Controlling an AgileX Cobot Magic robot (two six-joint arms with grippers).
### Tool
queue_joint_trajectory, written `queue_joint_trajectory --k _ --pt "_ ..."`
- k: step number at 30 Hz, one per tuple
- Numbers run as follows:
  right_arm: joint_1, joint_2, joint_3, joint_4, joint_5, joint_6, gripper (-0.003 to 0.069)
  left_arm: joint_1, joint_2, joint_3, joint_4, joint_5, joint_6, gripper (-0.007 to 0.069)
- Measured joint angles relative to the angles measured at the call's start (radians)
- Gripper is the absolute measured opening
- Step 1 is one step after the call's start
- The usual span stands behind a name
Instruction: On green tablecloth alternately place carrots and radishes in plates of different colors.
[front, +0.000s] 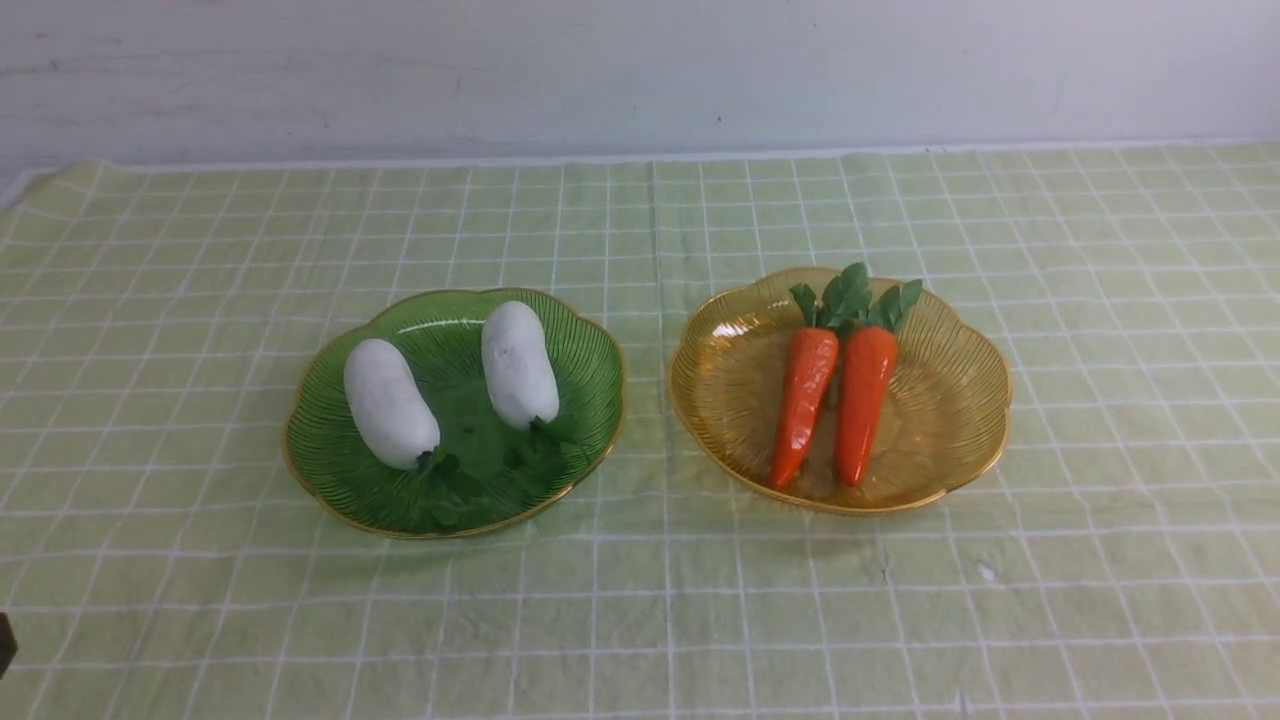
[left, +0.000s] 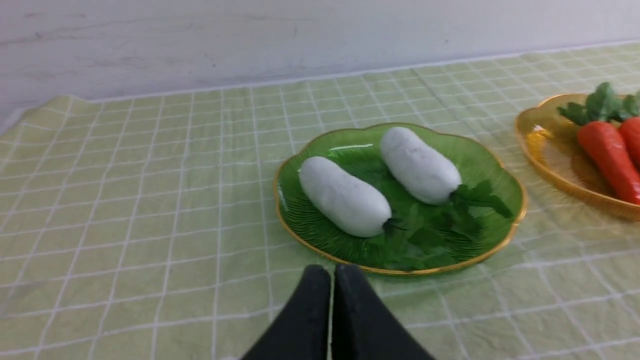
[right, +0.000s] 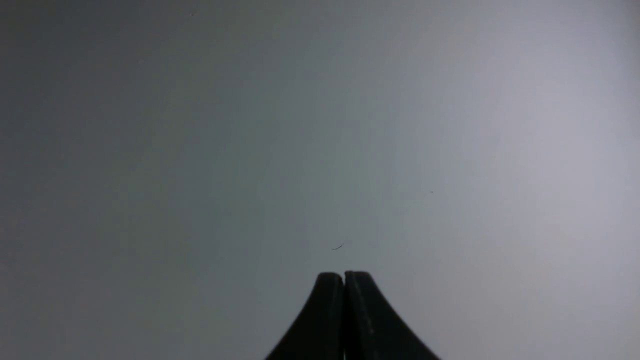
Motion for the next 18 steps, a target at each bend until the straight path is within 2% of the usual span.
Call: queue_joint_trajectory --k 5,9,18 --pt "0.000 0.000 0.000 0.000 0.000 0.000 -0.0014 0.137 -0.080 0.194 -0.039 -0.097 0.064 -0.0008" --pt "0.000 0.000 0.000 0.000 0.001 0.000 -0.0014 0.156 -0.083 0.266 -0.051 -0.096 0.069 -0.0008" --pt "0.000 0.000 0.000 0.000 0.002 0.000 -0.0014 0.156 -0.083 0.273 -0.072 -0.074 0.069 -0.0008"
